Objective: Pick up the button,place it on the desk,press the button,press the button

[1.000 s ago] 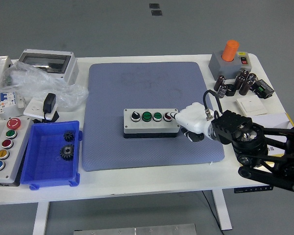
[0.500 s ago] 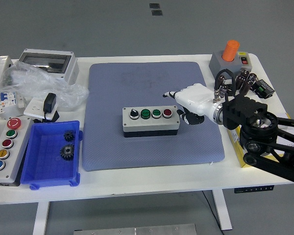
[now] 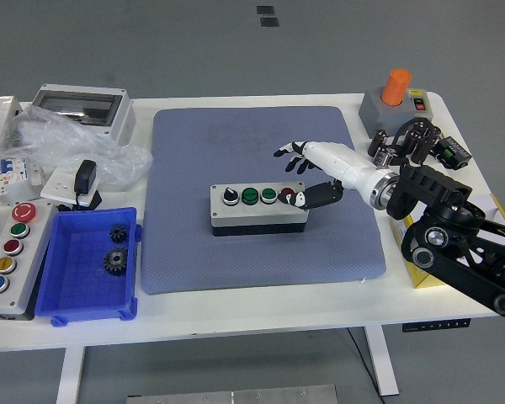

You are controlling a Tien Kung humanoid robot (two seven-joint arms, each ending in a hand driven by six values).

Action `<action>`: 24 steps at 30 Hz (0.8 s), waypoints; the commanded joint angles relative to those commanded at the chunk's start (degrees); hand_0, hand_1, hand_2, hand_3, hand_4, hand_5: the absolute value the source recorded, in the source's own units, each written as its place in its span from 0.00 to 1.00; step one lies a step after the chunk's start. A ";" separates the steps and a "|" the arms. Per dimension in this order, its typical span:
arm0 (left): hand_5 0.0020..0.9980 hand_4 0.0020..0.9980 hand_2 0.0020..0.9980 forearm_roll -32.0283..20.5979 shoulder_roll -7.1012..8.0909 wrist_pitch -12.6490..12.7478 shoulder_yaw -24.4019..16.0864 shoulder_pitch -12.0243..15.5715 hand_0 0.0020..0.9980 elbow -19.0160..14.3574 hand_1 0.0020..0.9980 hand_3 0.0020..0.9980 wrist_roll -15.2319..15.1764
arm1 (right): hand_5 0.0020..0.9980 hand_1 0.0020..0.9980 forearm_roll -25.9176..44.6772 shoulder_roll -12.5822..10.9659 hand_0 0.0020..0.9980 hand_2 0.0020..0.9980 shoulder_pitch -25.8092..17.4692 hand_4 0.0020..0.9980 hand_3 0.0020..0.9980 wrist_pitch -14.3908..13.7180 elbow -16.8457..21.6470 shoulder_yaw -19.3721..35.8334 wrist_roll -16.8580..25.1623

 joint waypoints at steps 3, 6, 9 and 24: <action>0.37 0.70 0.62 0.03 -0.15 0.00 -0.13 0.07 0.62 0.00 0.66 0.67 0.00 | 0.58 0.81 5.59 2.75 0.85 0.86 -3.80 1.00 0.91 -2.95 -2.98 4.49 5.02; 0.37 0.70 0.62 0.09 -0.26 0.00 -0.22 0.14 0.62 0.00 0.66 0.67 0.00 | 0.58 0.81 12.22 4.64 0.85 0.86 -7.34 1.00 0.91 -3.86 -5.05 8.77 10.26; 0.37 0.70 0.63 0.11 -0.34 0.00 -0.28 0.20 0.62 0.01 0.66 0.67 0.00 | 0.75 0.80 18.74 5.83 0.85 0.83 -10.52 1.00 0.85 -3.18 -7.01 12.50 15.21; 0.37 0.70 0.62 0.37 -0.46 -0.05 -0.48 0.09 0.62 0.02 0.66 0.67 -0.01 | 0.95 0.75 51.18 7.56 0.83 0.77 -15.62 1.00 0.78 3.89 -13.07 15.53 30.17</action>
